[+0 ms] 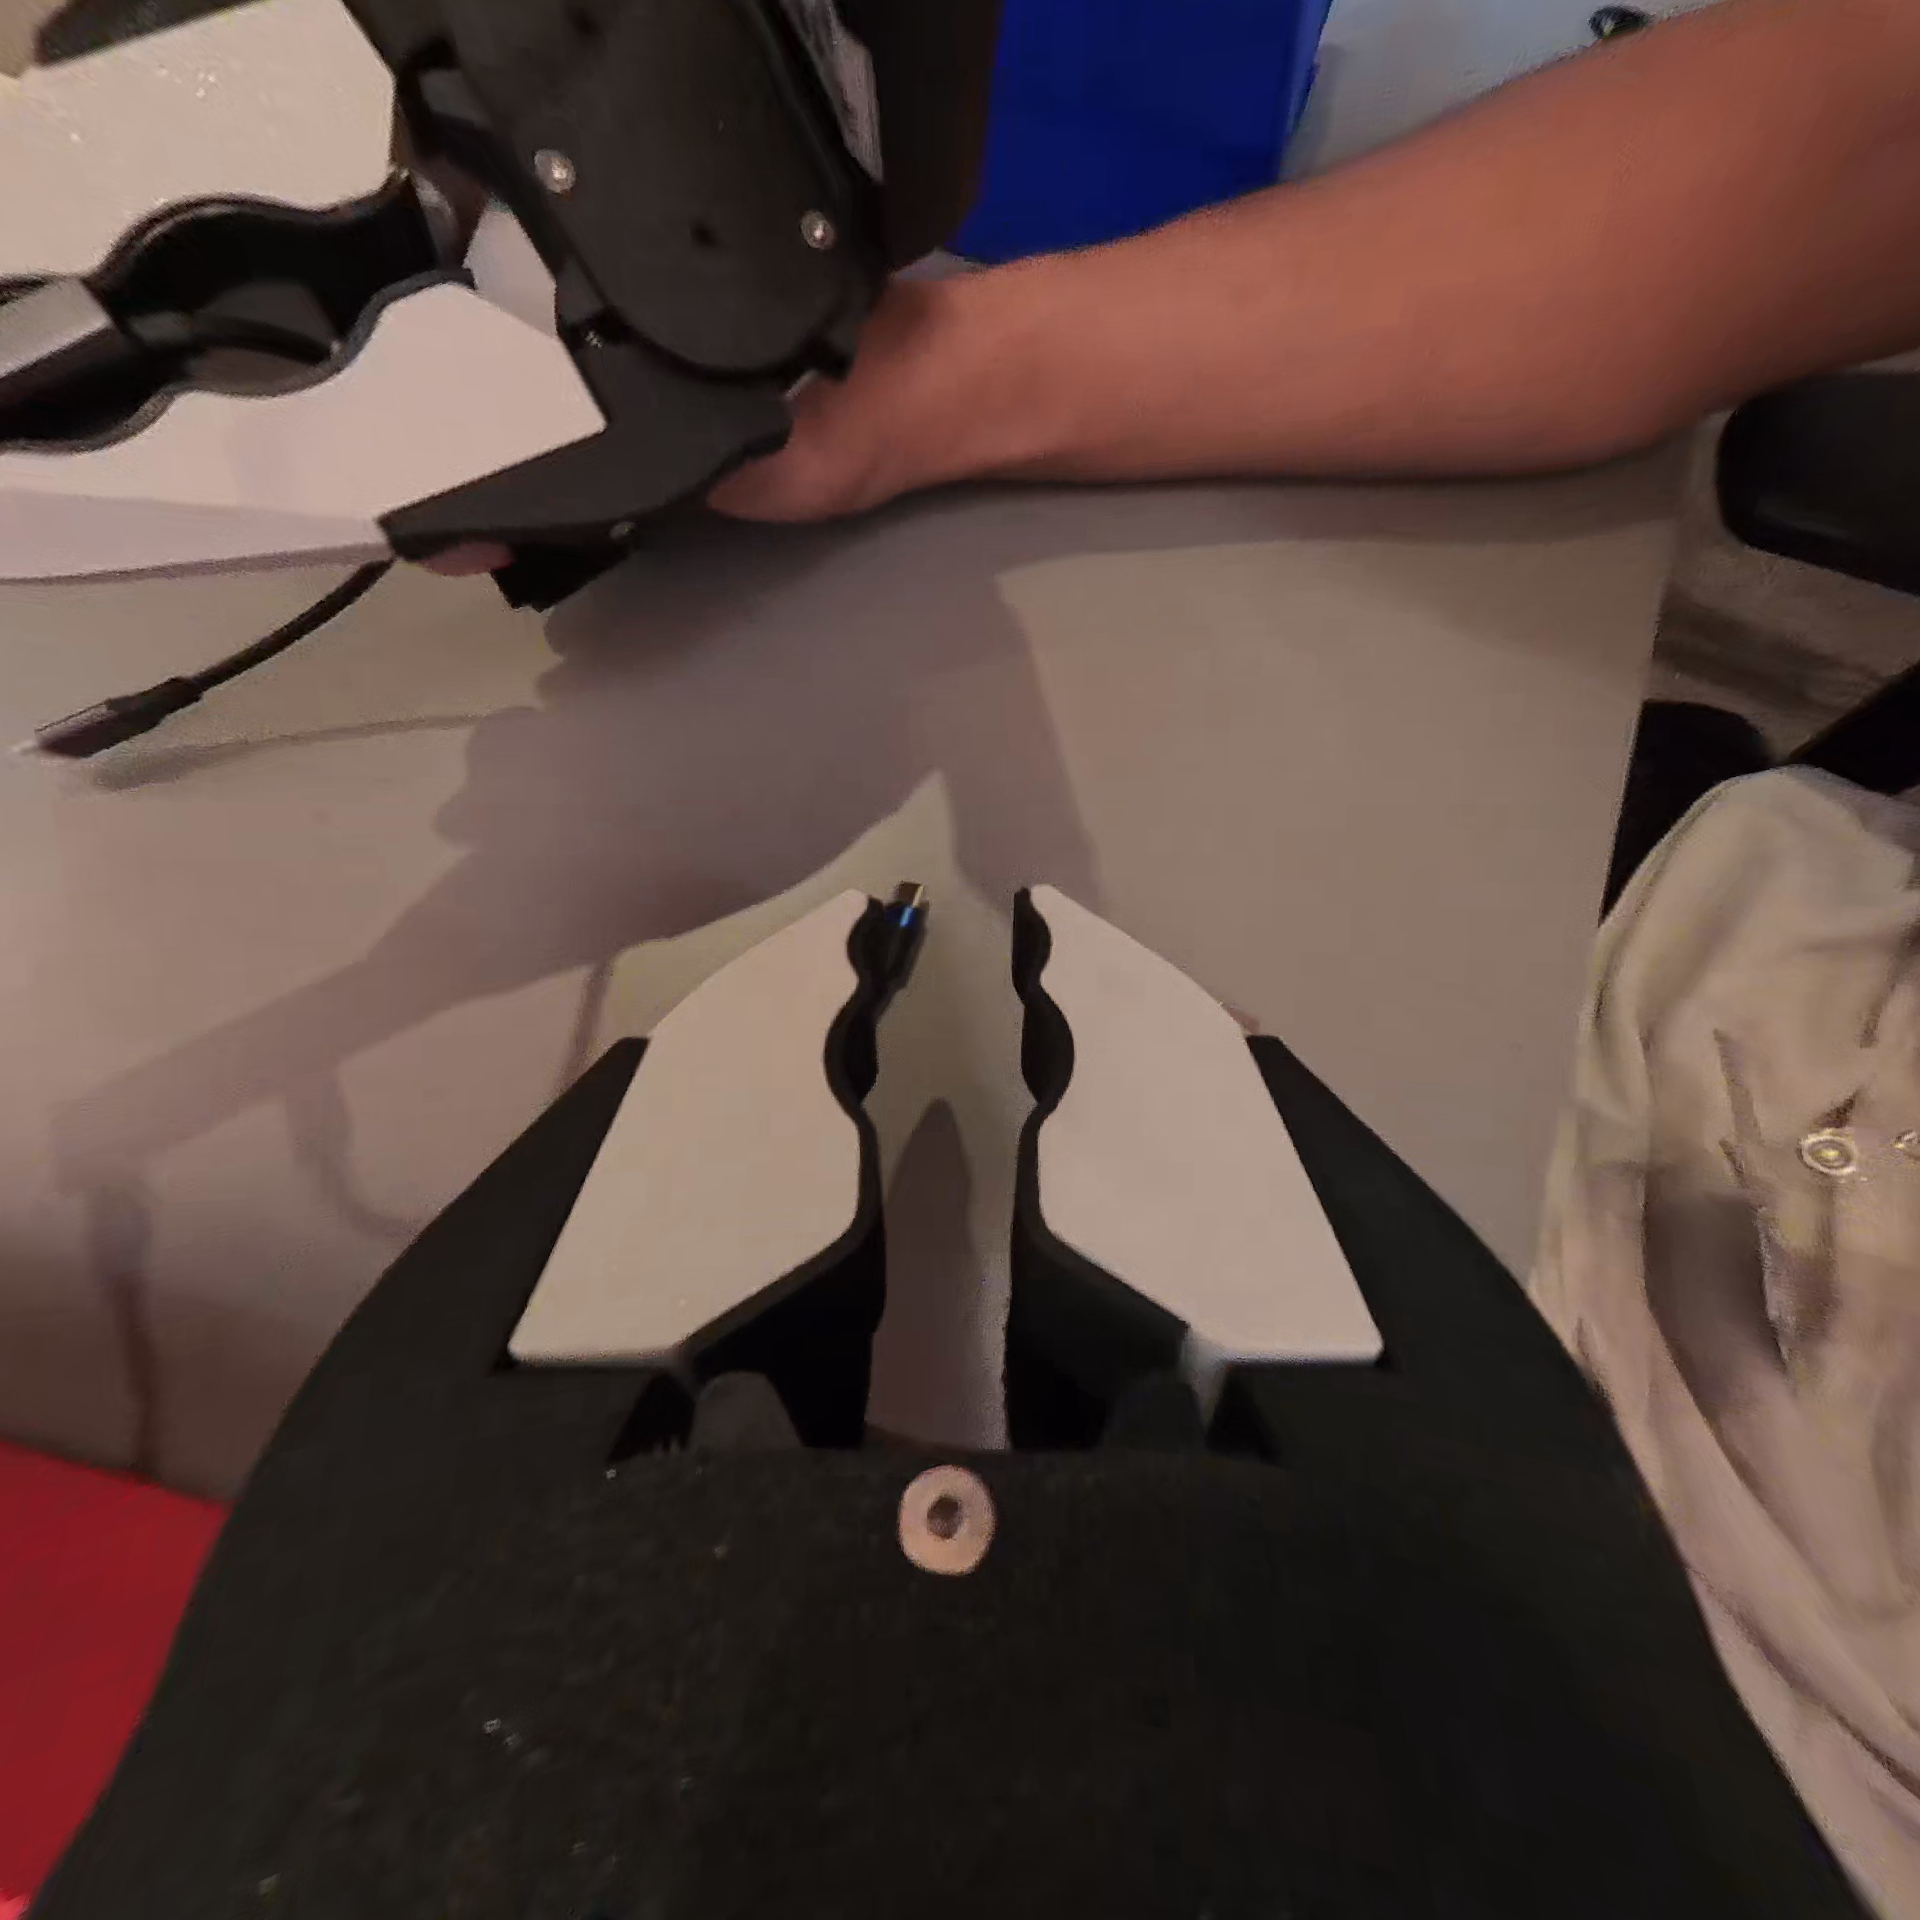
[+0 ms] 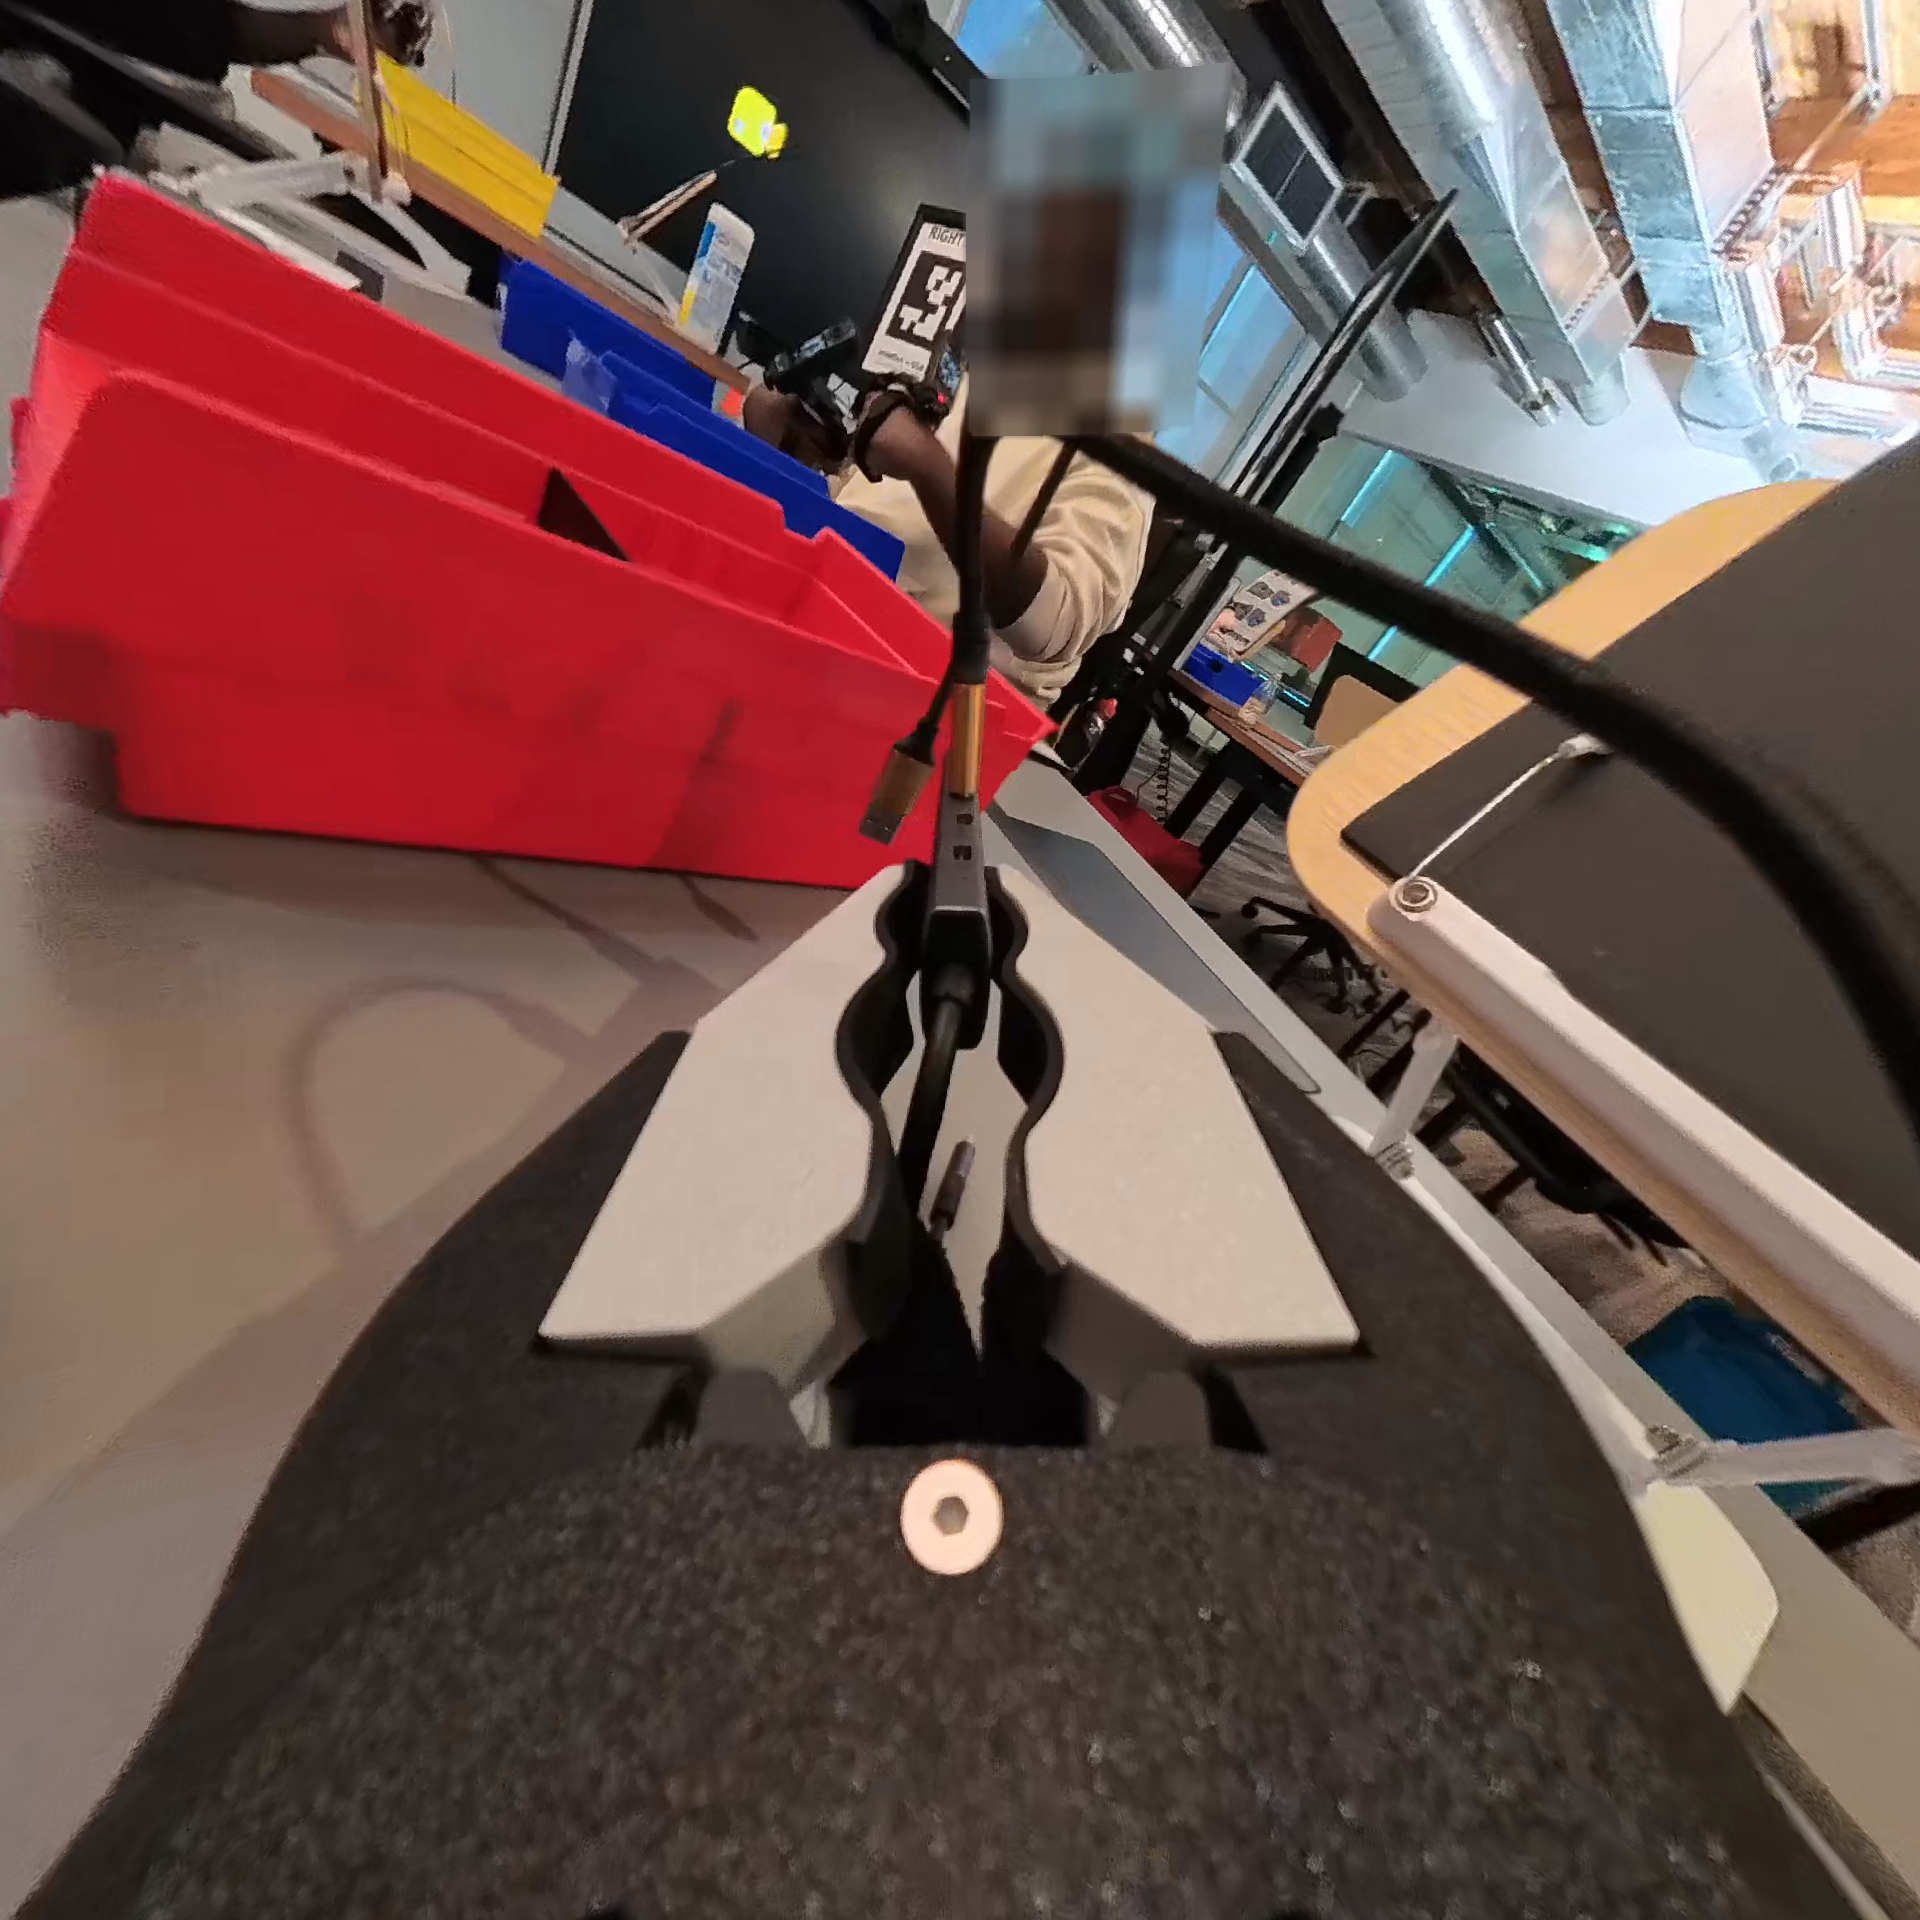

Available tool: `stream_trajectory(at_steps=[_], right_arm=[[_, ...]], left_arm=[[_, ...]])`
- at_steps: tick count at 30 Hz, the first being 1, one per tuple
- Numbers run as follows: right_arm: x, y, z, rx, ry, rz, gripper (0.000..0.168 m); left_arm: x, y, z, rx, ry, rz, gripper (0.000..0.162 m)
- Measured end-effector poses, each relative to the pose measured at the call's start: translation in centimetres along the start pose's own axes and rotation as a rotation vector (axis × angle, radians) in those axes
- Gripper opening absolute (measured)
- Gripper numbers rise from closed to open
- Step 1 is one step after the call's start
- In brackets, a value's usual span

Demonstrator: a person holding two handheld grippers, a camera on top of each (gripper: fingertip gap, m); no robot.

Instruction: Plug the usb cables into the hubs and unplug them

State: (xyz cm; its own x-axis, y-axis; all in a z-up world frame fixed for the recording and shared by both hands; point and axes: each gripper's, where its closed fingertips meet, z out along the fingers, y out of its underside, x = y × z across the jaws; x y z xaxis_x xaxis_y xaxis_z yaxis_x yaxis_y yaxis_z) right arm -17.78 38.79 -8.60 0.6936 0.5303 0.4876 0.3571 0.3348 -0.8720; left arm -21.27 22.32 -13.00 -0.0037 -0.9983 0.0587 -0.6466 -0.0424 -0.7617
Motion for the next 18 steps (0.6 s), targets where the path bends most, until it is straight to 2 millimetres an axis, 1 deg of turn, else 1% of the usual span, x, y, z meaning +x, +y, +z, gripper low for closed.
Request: stream_trajectory(at_steps=[2,4,7,8,9,10,13,15,18], right_arm=[[0.5,-0.1,-0.1,0.012,0.01,0.03,0.008],[0.7,-0.2,-0.2,0.02,0.016,0.048,0.008],[0.9,-0.2,-0.3,0.022,0.02,0.057,0.008],[0.9,-0.1,-0.3,0.02,0.019,0.056,0.008],[0.8,-0.1,-0.2,0.018,0.017,0.054,0.008],[0.8,-0.1,-0.2,0.017,0.016,0.051,0.008],[0.6,-0.1,-0.2,0.014,0.011,0.04,0.008],[0.5,-0.1,-0.1,0.011,0.008,0.028,0.008],[0.0,-0.1,0.0,0.006,0.005,-0.01,0.008]], left_arm=[[-0.8,0.8,0.8,-0.077,-0.027,0.008,0.024],[-1.5,2.1,2.2,-0.143,-0.067,0.011,0.027],[-2.7,4.1,3.4,-0.221,-0.146,0.023,0.027],[-2.9,4.8,3.6,-0.241,-0.162,0.016,0.027],[-2.7,5.2,3.9,-0.236,-0.152,-0.004,0.027],[-2.3,5.1,3.9,-0.209,-0.135,-0.029,0.023],[-2.3,5.2,3.8,-0.163,-0.155,-0.056,0.018],[-2.5,5.4,3.7,-0.165,-0.175,-0.037,0.006],[-2.7,5.3,3.7,-0.169,-0.2,-0.001,0.003]])
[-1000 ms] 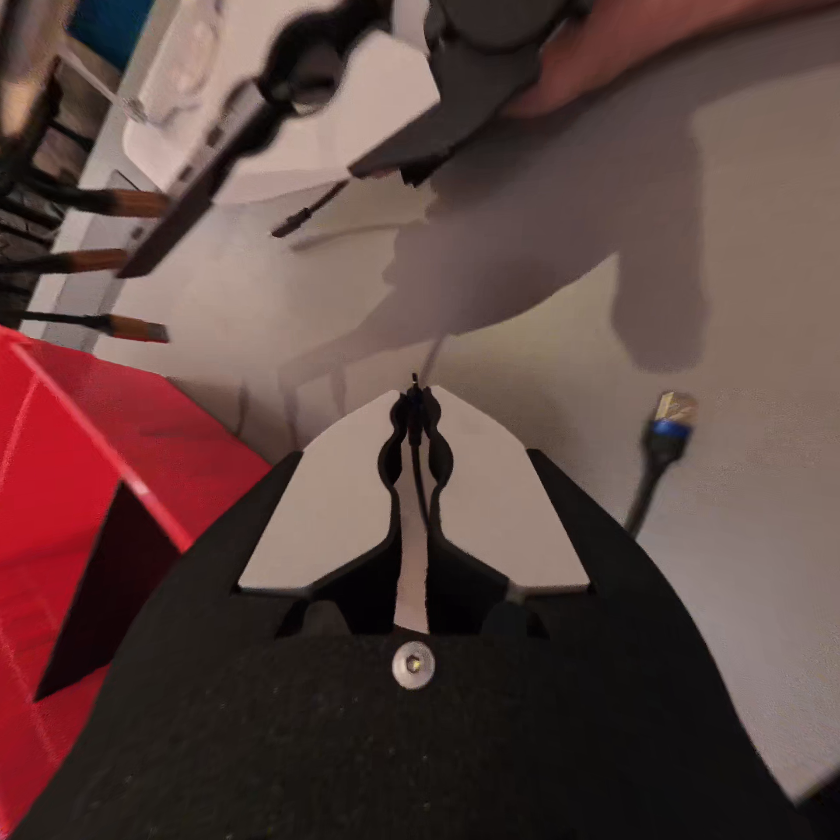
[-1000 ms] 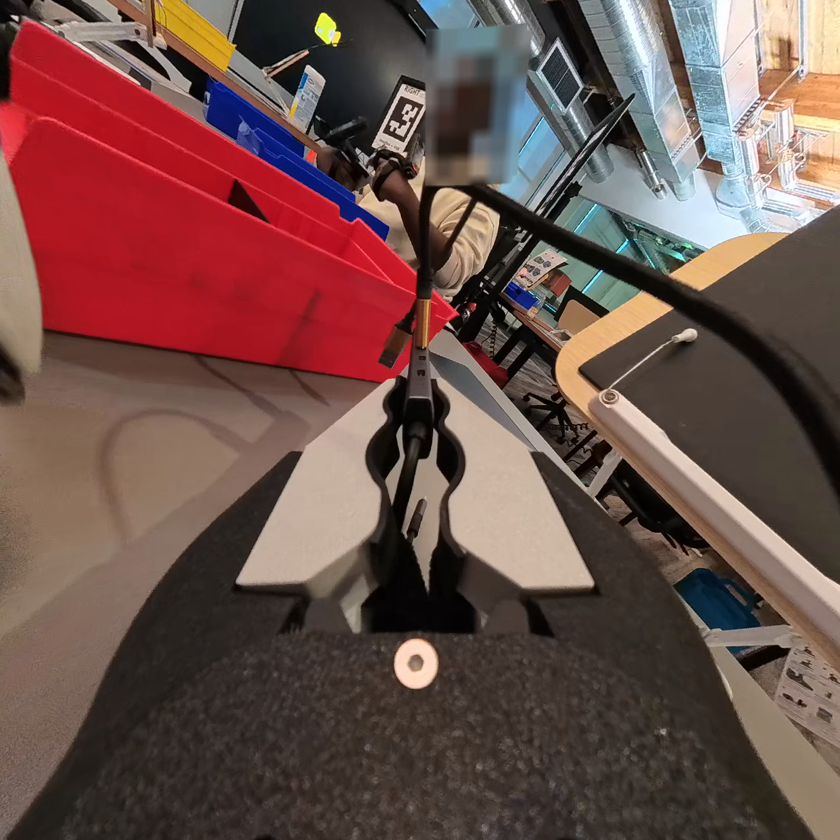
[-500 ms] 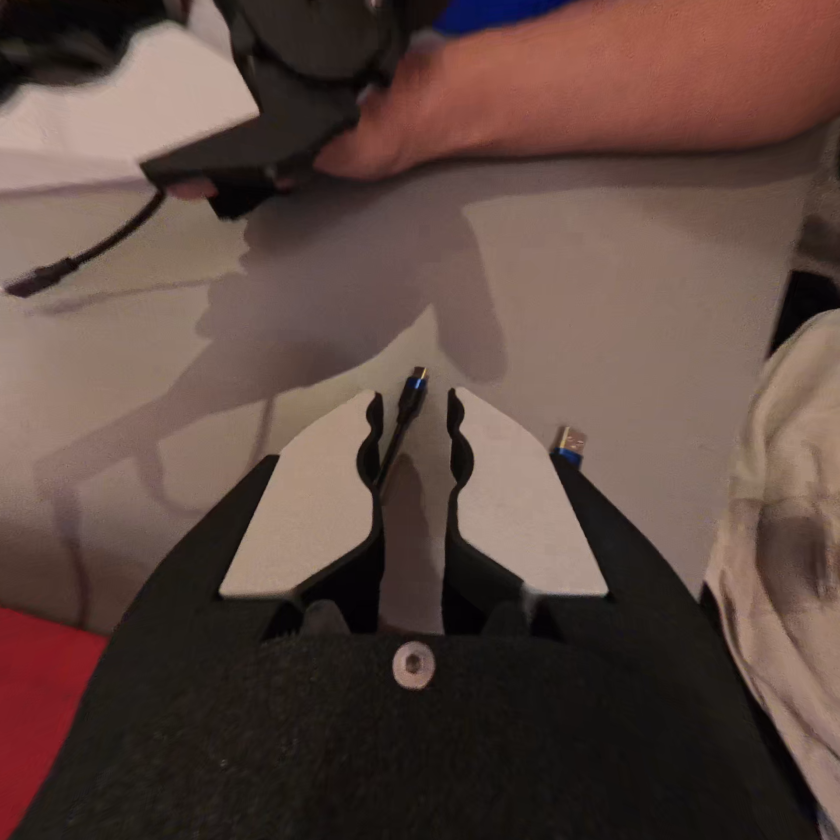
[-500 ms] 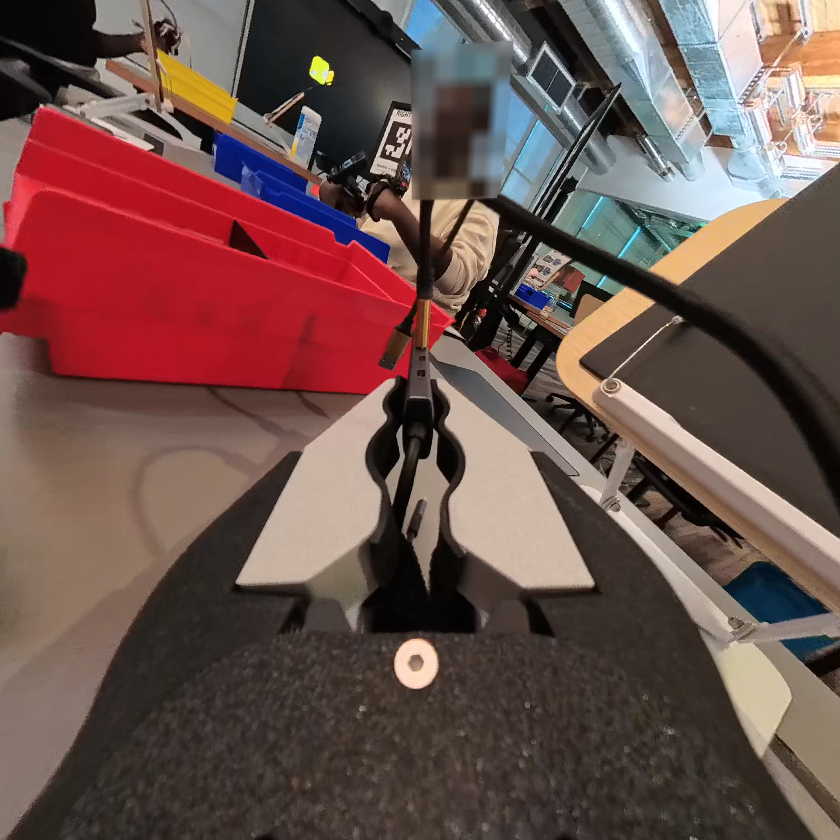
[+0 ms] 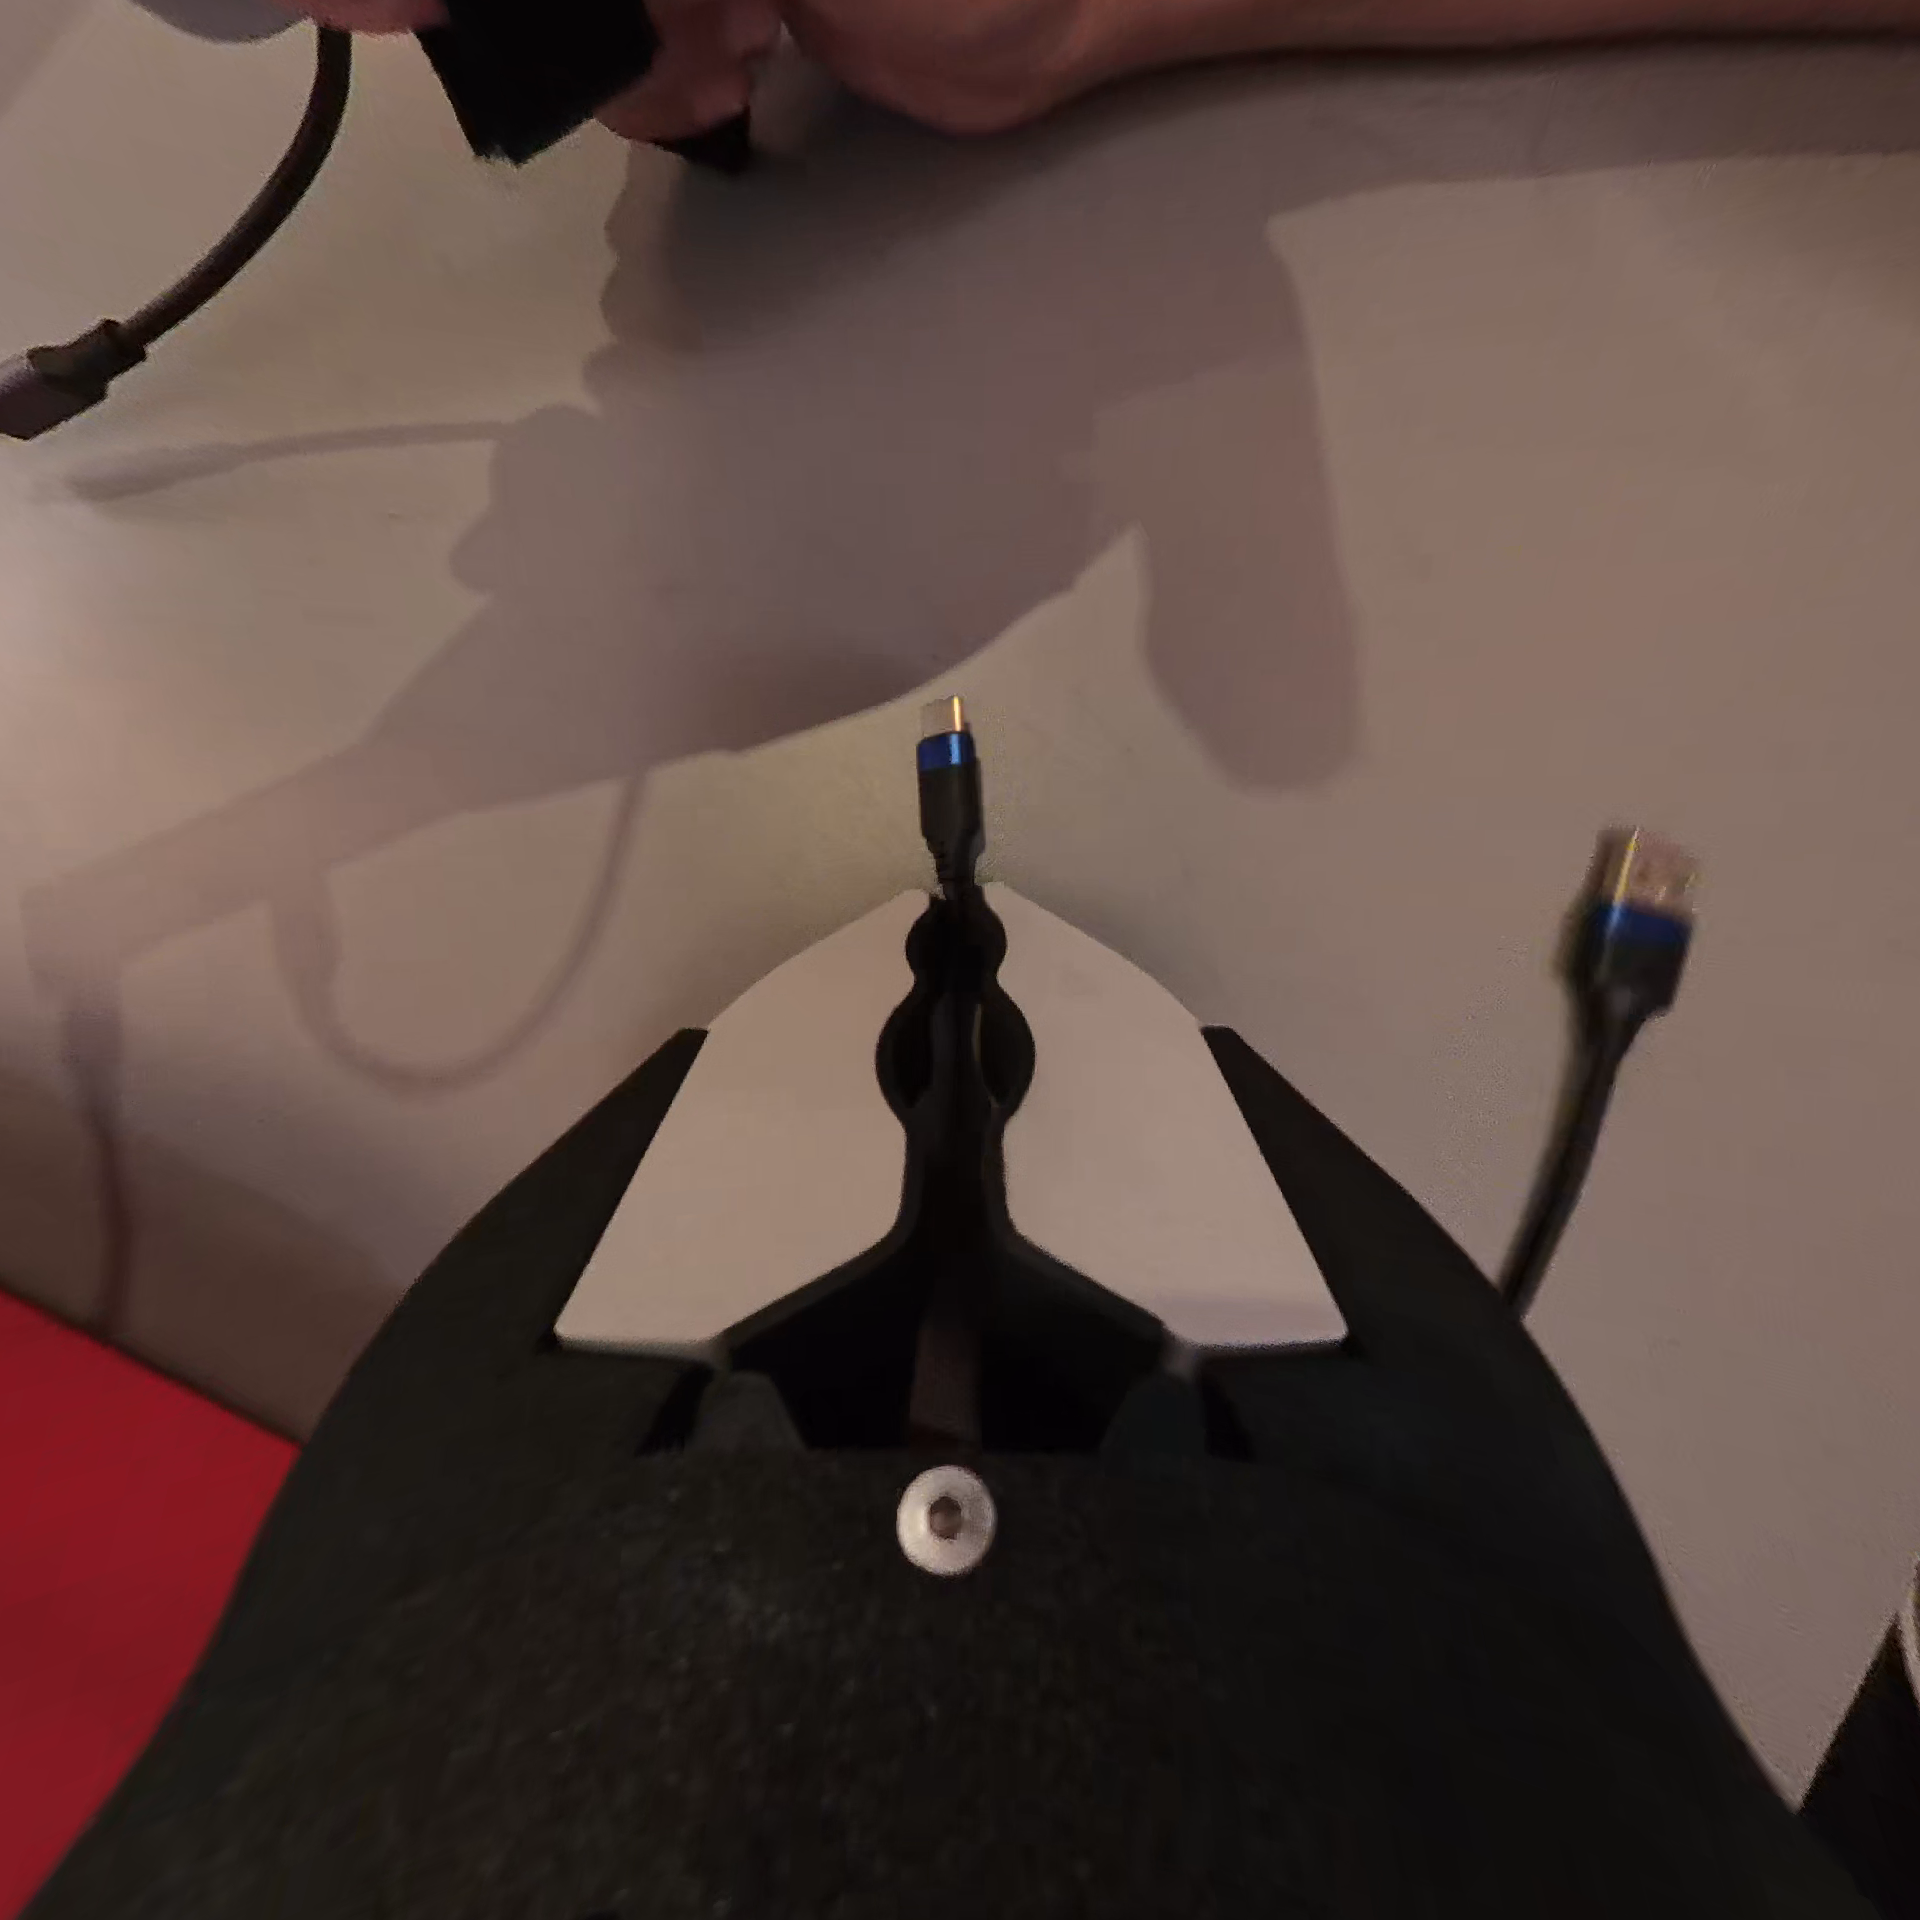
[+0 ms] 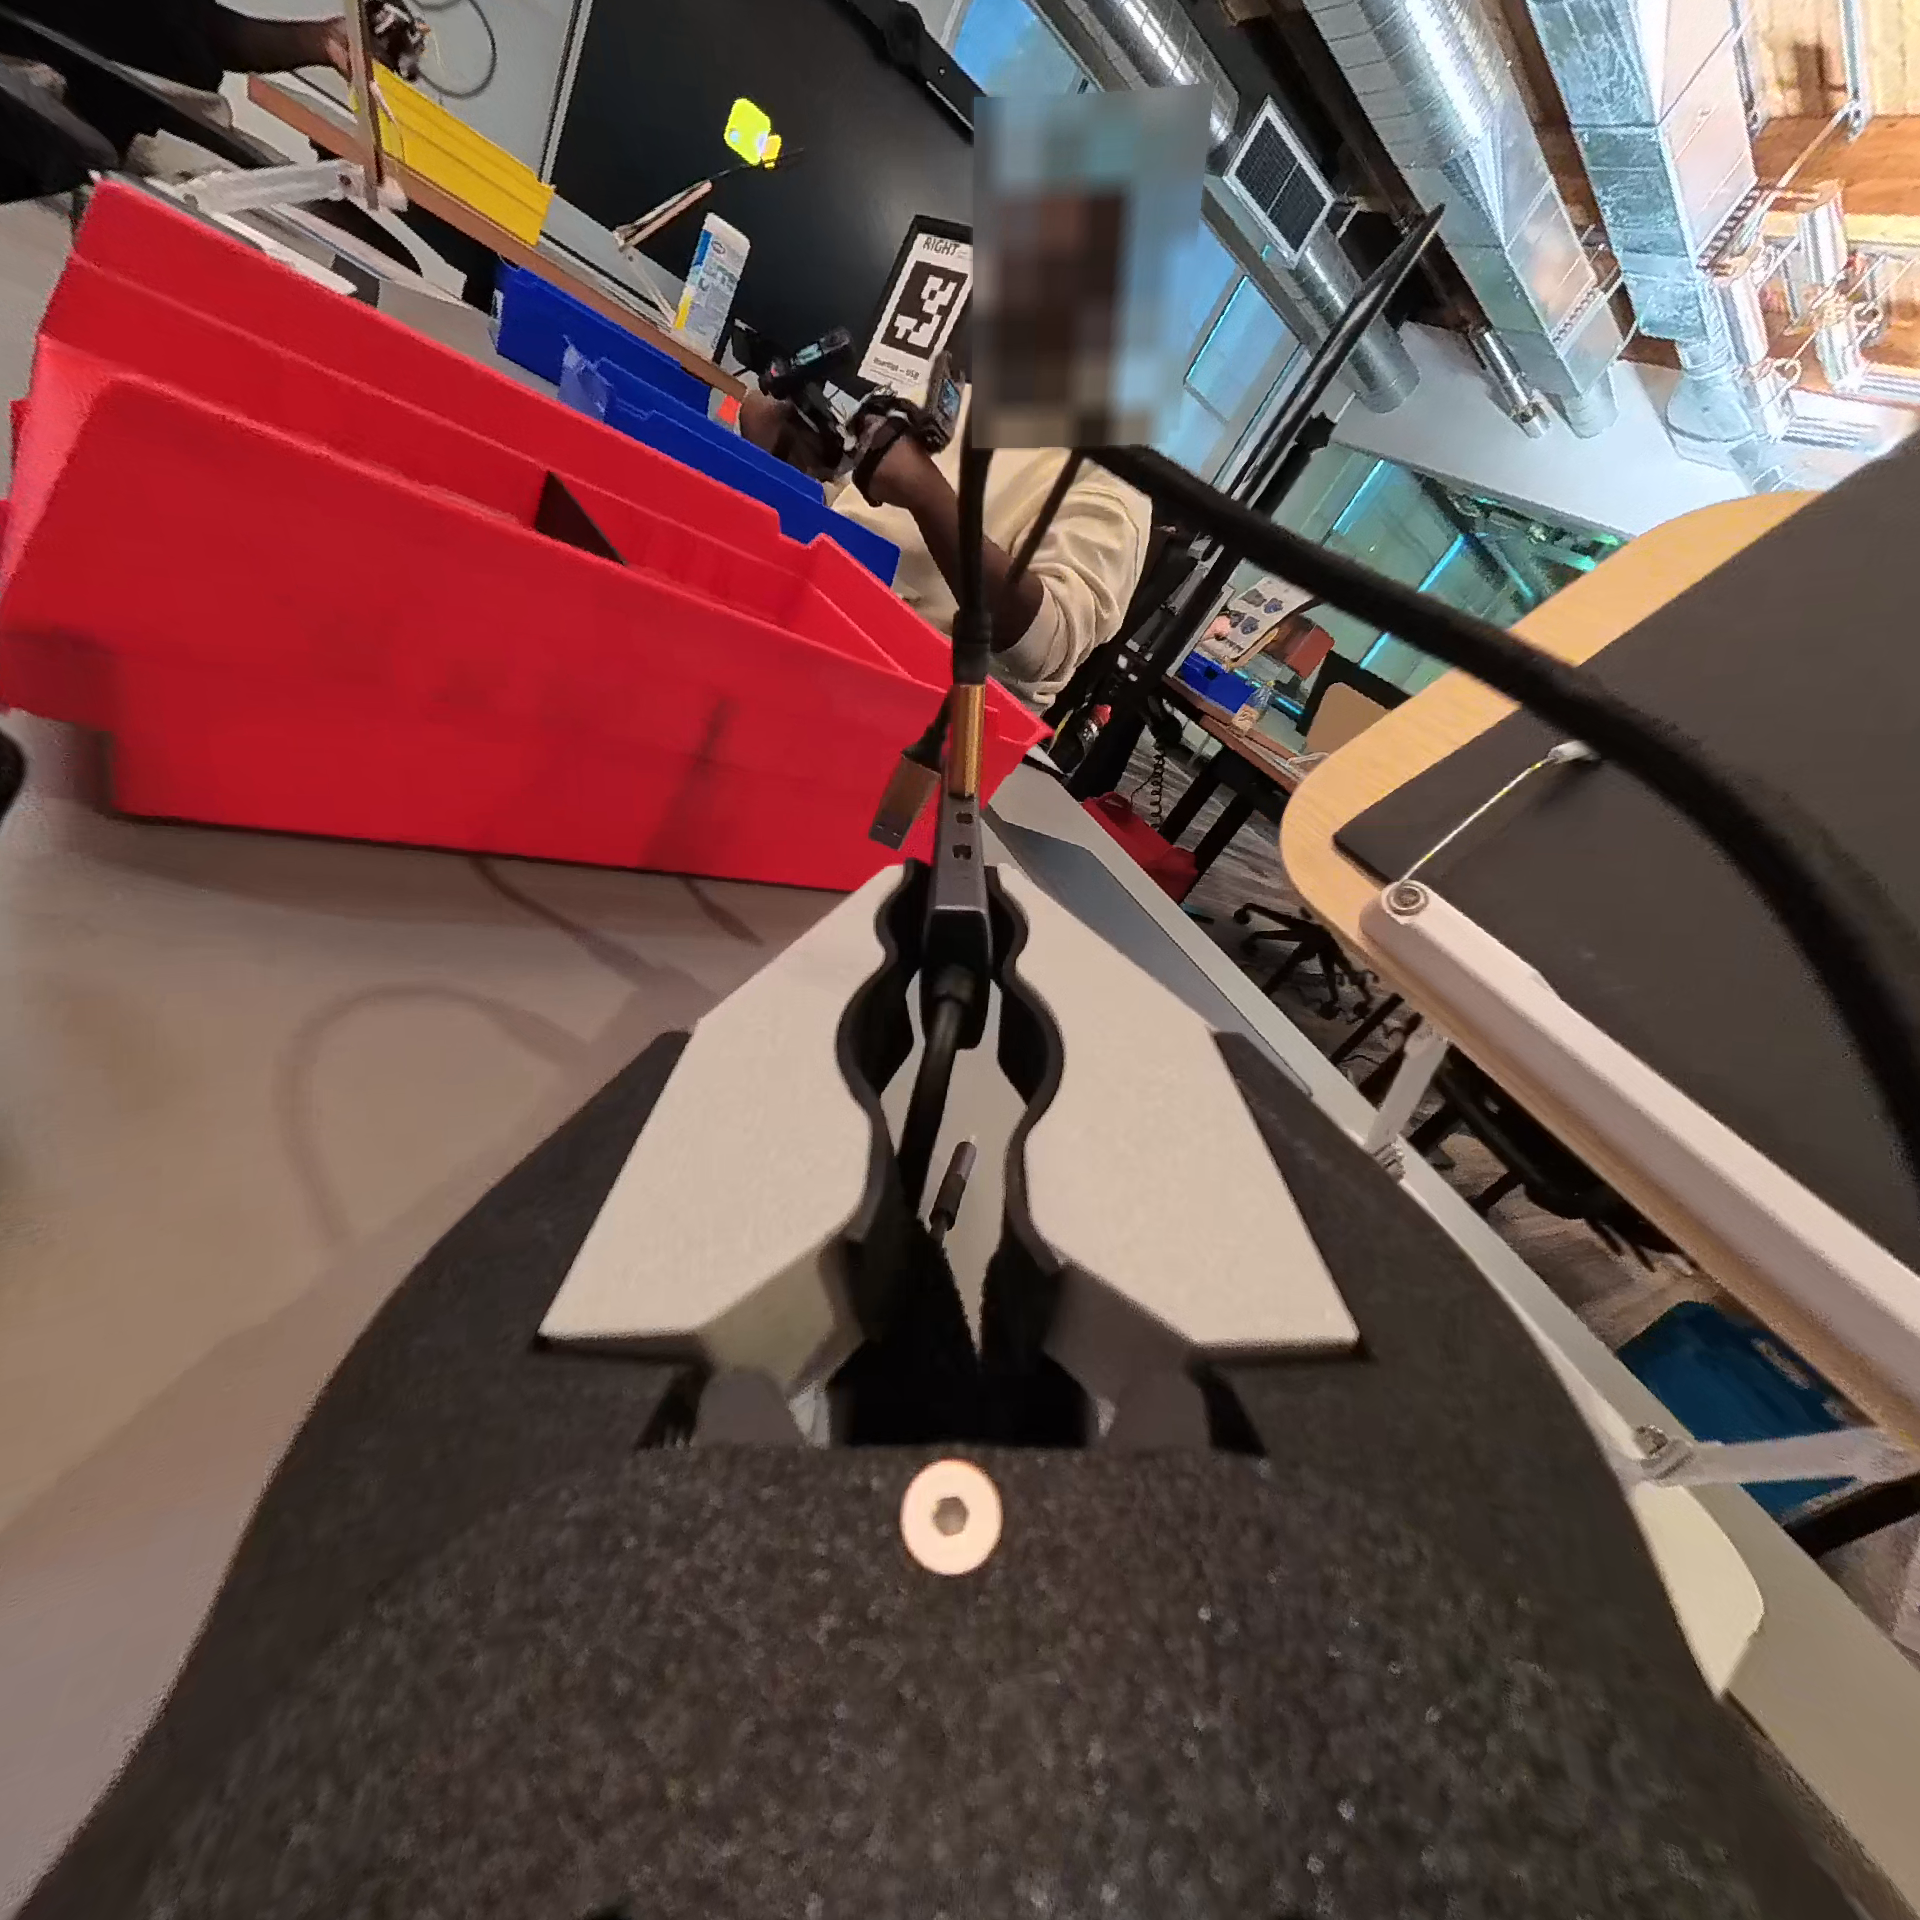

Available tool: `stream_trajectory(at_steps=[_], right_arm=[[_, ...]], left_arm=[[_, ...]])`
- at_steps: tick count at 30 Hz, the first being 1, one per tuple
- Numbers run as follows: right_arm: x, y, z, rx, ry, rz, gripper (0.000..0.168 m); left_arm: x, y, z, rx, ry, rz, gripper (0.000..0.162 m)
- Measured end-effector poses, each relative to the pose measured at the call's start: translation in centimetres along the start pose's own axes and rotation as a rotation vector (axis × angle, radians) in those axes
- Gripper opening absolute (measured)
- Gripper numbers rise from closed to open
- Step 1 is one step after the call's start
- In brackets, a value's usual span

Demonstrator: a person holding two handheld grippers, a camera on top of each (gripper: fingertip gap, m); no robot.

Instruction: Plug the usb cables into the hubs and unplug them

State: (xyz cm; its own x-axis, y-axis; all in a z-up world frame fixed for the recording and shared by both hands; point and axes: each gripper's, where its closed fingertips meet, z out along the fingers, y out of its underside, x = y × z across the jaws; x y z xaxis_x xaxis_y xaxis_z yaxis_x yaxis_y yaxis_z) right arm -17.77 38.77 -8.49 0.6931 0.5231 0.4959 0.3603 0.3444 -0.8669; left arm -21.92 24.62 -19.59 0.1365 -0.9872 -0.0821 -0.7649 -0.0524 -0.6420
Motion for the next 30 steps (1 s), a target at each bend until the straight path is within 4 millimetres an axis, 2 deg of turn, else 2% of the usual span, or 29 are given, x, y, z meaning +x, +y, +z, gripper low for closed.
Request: stream_trajectory(at_steps=[2,4,9,12,16,20,30], right_arm=[[-0.3,0.1,0.1,-0.012,0.003,-0.042,0.008],[-0.6,0.2,0.2,-0.021,0.006,-0.083,0.008],[-0.7,-0.2,0.2,-0.036,0.101,-0.292,0.008],[-0.9,-1.2,-0.1,-0.019,0.194,-0.458,0.008],[-2.2,-2.1,-0.3,-0.003,0.222,-0.629,0.008],[-3.3,-2.3,-0.2,0.01,0.199,-0.709,0.008],[-3.7,-2.3,0.0,0.008,0.204,-0.788,0.008]], left_arm=[[0.0,0.1,-0.2,-0.03,-0.031,0.077,0.003],[-1.2,-0.4,-1.0,-0.057,-0.121,0.142,0.003],[-5.1,-4.1,-6.6,-0.038,-0.302,0.158,0.003],[-7.1,-5.2,-8.3,-0.026,-0.367,0.108,0.003],[-8.2,-4.9,-8.5,-0.055,-0.465,0.148,0.003],[-8.4,-4.7,-8.1,-0.09,-0.538,0.214,0.003],[-8.0,-4.9,-7.7,-0.119,-0.578,0.298,0.002]])
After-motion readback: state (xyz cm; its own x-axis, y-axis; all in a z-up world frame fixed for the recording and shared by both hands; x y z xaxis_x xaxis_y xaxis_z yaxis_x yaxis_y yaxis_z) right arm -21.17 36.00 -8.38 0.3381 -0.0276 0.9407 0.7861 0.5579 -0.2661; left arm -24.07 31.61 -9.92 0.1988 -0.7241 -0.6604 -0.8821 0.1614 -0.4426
